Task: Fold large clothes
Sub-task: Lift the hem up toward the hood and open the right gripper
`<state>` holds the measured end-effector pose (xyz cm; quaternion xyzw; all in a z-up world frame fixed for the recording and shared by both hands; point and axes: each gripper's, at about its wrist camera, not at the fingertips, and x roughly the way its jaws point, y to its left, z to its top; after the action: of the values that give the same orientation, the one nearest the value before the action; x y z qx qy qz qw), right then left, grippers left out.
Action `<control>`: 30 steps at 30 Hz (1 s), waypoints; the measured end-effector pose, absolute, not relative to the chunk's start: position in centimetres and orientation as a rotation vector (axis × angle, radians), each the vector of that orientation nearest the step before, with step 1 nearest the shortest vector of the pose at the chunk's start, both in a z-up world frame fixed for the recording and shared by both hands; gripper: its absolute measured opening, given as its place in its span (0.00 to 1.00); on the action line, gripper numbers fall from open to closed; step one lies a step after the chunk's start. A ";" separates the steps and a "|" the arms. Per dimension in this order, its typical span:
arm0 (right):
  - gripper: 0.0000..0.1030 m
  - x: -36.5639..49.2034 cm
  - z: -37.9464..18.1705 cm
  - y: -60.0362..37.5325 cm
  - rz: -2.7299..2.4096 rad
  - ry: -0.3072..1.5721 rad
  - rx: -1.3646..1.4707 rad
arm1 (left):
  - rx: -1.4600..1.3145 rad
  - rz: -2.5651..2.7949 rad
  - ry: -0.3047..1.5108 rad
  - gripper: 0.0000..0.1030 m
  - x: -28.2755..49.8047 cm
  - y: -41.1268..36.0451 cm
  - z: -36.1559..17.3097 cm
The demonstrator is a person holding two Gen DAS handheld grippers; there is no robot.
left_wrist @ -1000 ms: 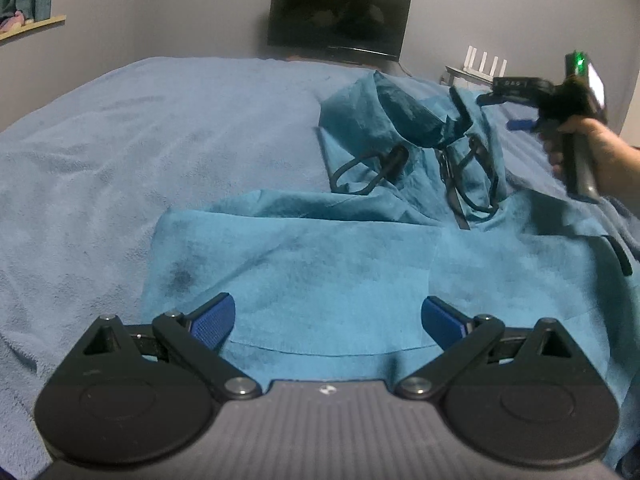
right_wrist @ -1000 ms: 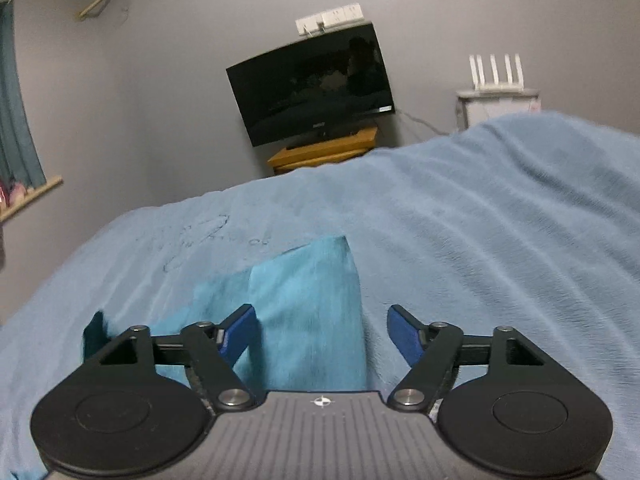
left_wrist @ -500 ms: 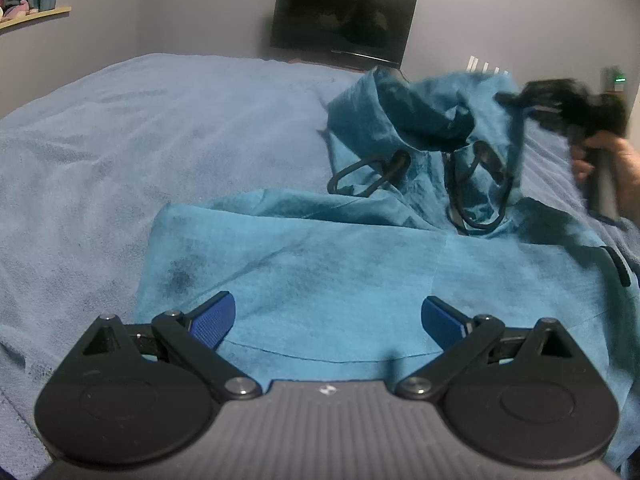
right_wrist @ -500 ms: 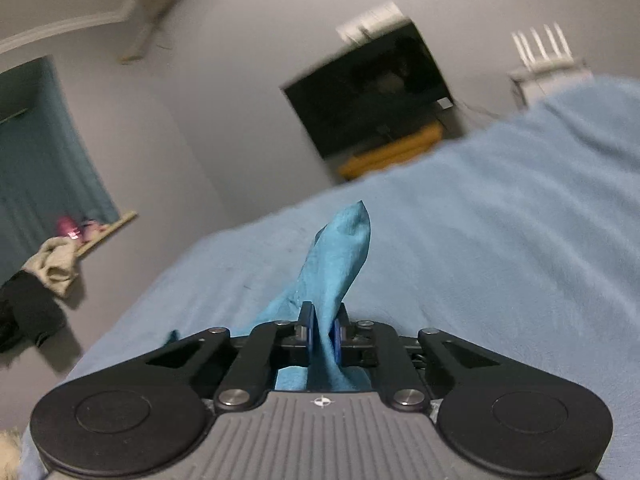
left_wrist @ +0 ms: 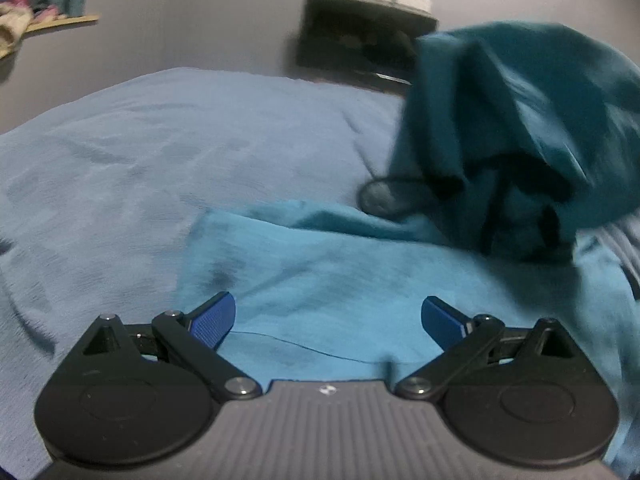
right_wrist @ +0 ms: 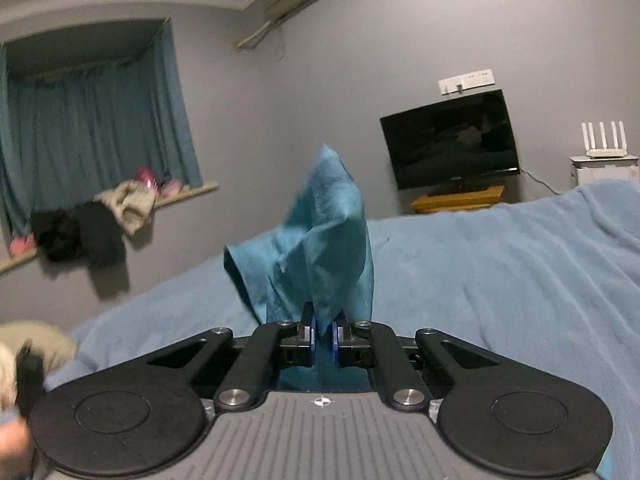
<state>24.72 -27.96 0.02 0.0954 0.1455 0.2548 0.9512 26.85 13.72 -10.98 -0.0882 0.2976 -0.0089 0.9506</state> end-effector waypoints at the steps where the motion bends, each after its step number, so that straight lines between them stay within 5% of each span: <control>1: 0.08 23.0 -0.5 -28.1 0.512 0.310 0.190 | -0.196 0.005 0.596 0.97 26.7 14.2 -10.9; 9: 0.18 15.5 -6.5 -29.9 0.397 0.513 0.256 | -0.312 0.118 0.549 0.97 25.8 17.7 -10.3; 13: 0.36 13.3 -7.7 -32.0 0.340 0.593 0.324 | -0.327 0.121 0.521 0.97 25.6 18.1 -9.9; 15: 0.47 13.4 -7.5 -32.2 0.322 0.589 0.349 | -0.337 0.117 0.511 0.97 25.6 18.3 -9.7; 23: 0.51 11.8 -6.8 -35.4 0.337 0.505 0.540 | -0.364 -0.011 0.482 0.97 25.0 17.2 -9.0; 30: 0.65 12.8 -5.8 -36.8 0.293 0.446 0.587 | -0.300 -0.165 0.496 0.97 25.9 14.2 -9.4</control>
<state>12.79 -36.82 -5.79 0.2858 0.2172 0.1428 0.9224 25.87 14.17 -9.35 -0.1475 0.2443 -0.0814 0.9550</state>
